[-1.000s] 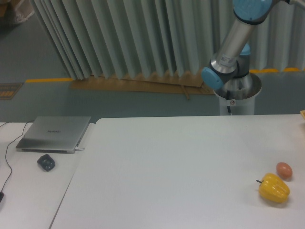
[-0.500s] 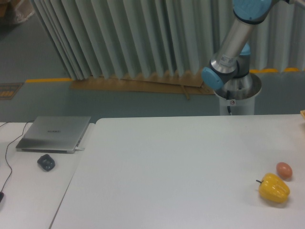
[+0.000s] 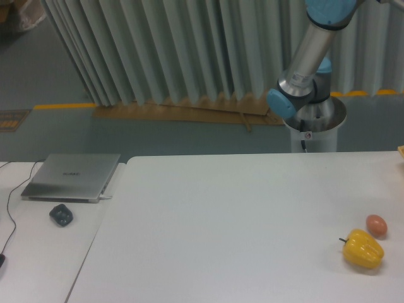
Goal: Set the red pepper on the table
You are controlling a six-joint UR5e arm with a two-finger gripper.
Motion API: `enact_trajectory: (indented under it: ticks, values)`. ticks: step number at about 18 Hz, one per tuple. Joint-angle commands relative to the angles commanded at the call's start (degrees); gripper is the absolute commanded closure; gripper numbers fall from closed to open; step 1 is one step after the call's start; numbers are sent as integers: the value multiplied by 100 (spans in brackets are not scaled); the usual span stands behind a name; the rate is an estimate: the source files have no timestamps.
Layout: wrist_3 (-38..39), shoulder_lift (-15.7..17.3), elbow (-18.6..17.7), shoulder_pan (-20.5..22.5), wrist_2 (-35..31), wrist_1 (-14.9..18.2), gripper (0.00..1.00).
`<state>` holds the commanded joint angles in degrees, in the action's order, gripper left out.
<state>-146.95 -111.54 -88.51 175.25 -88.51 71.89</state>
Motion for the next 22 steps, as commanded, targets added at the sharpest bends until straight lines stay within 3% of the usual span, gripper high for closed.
enact_trajectory:
  ticks: [5,11,22]
  values:
    - [500,316,35,-193,9,457,45]
    - [1124,545,35,-474,53,747,45]
    - [3039,730,-18,-1572,105,836,48]
